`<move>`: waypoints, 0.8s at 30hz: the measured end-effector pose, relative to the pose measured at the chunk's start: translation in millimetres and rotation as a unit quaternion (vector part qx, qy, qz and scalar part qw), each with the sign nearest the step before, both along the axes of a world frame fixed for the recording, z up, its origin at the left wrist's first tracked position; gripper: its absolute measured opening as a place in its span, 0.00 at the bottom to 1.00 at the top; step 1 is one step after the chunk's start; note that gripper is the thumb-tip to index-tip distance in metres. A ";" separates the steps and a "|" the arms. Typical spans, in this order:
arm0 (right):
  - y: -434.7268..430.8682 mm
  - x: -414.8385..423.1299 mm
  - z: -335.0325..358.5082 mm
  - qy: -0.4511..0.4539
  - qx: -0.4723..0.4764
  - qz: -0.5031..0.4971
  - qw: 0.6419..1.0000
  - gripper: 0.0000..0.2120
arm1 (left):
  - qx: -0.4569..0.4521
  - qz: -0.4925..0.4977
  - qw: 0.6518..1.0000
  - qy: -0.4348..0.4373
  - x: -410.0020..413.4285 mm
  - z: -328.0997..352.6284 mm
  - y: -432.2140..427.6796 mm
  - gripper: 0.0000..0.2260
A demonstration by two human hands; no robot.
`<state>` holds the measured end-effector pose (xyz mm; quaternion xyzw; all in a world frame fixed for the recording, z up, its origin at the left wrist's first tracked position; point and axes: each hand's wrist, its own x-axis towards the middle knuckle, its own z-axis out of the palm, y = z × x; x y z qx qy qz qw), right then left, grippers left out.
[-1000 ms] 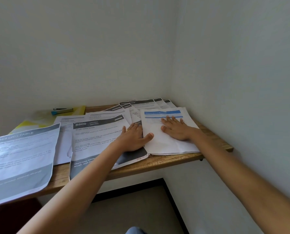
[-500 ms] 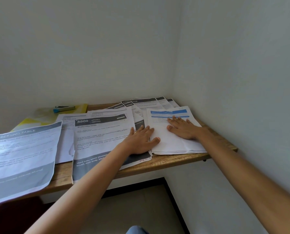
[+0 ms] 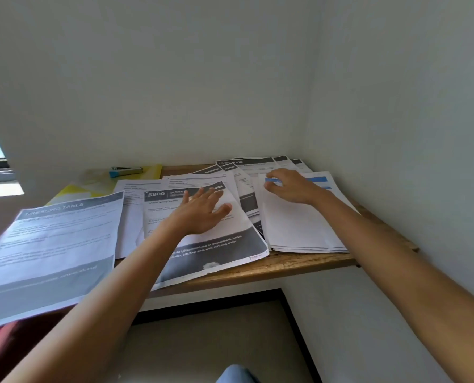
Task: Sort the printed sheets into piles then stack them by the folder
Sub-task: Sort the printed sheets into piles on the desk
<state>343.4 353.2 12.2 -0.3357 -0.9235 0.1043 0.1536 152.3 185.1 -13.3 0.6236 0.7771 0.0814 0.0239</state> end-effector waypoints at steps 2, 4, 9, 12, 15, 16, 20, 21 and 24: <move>-2.7 -23.6 2.2 0.036 -0.006 0.004 0.999 0.19 | -0.018 0.018 1.000 0.012 -8.9 -7.5 -5.9 0.29; -3.2 -47.7 -0.1 0.041 -0.017 -0.007 0.999 0.19 | -0.037 0.026 0.999 0.006 -12.0 -13.7 -10.6 0.30; 0.5 -94.9 -5.0 -0.093 -0.041 -0.043 0.994 0.24 | -0.035 0.040 0.998 -0.021 -13.0 -21.3 -13.7 0.30; 3.3 -107.1 -8.4 -0.114 -0.058 -0.058 0.990 0.27 | -0.030 0.038 0.999 -0.018 -12.1 -21.5 -13.6 0.30; 7.1 -117.5 -14.1 -0.066 -0.084 -0.070 0.992 0.20 | -0.027 0.039 0.999 -0.019 -14.0 -23.1 -13.1 0.30; 7.2 -119.1 -15.1 -0.048 -0.086 -0.072 0.993 0.20 | -0.027 0.040 0.999 -0.020 -15.0 -23.6 -12.8 0.30; 3.2 -117.9 -13.4 0.043 -0.099 -0.068 0.992 0.15 | -0.025 0.038 0.999 -0.023 -15.6 -24.6 -11.9 0.30; 2.9 -118.0 -13.0 0.070 -0.100 -0.068 0.990 0.15 | -0.025 0.038 0.999 -0.024 -15.5 -24.7 -12.0 0.30; 1.0 -118.4 -12.6 0.110 -0.103 -0.061 0.987 0.17 | -0.021 0.039 0.999 -0.027 -15.9 -25.1 -12.1 0.30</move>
